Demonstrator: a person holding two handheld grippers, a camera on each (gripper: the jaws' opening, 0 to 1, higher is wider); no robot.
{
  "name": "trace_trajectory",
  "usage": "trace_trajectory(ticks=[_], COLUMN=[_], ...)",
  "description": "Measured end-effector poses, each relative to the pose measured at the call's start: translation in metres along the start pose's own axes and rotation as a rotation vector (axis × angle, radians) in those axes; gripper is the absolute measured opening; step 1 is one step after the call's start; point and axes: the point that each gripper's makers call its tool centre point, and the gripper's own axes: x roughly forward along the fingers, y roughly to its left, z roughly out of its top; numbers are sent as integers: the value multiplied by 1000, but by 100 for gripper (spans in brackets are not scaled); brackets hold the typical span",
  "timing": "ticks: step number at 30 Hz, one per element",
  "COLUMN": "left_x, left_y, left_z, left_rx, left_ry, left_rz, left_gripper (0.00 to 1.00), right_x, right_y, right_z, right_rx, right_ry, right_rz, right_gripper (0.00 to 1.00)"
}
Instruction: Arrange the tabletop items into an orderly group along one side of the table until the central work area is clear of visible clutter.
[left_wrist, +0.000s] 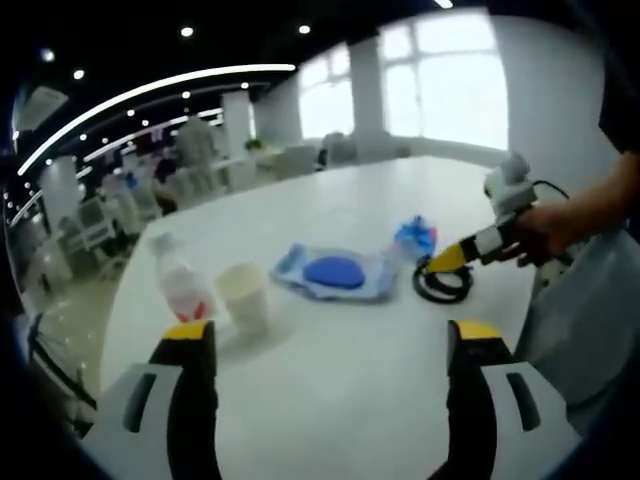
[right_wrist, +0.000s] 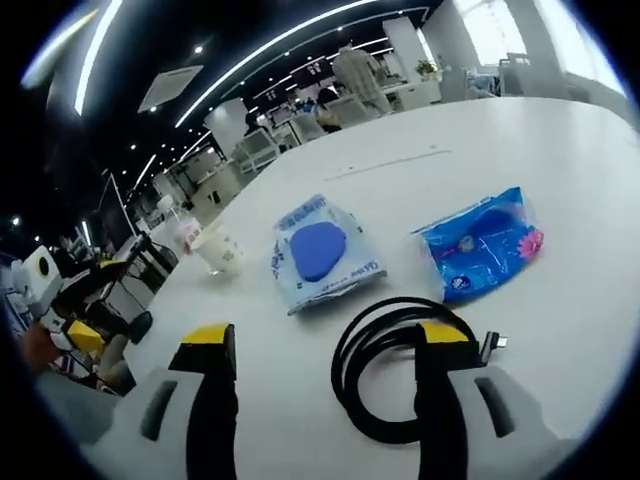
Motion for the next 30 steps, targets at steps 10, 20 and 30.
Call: trace_trajectory(ticks=[10, 20, 30], left_x=[30, 52, 77], left_y=[-5, 11, 24], left_z=[24, 42, 57], left_rx=[129, 188, 229], left_ry=[38, 62, 84], left_rz=[-80, -113, -149], left_gripper=[90, 85, 84], right_x=[2, 1, 0], right_y=[4, 1, -1], right_z=[-4, -1, -3], right_rx=[32, 54, 45], right_ry=[3, -8, -2], right_rz=[13, 7, 0], right_gripper=[71, 70, 68])
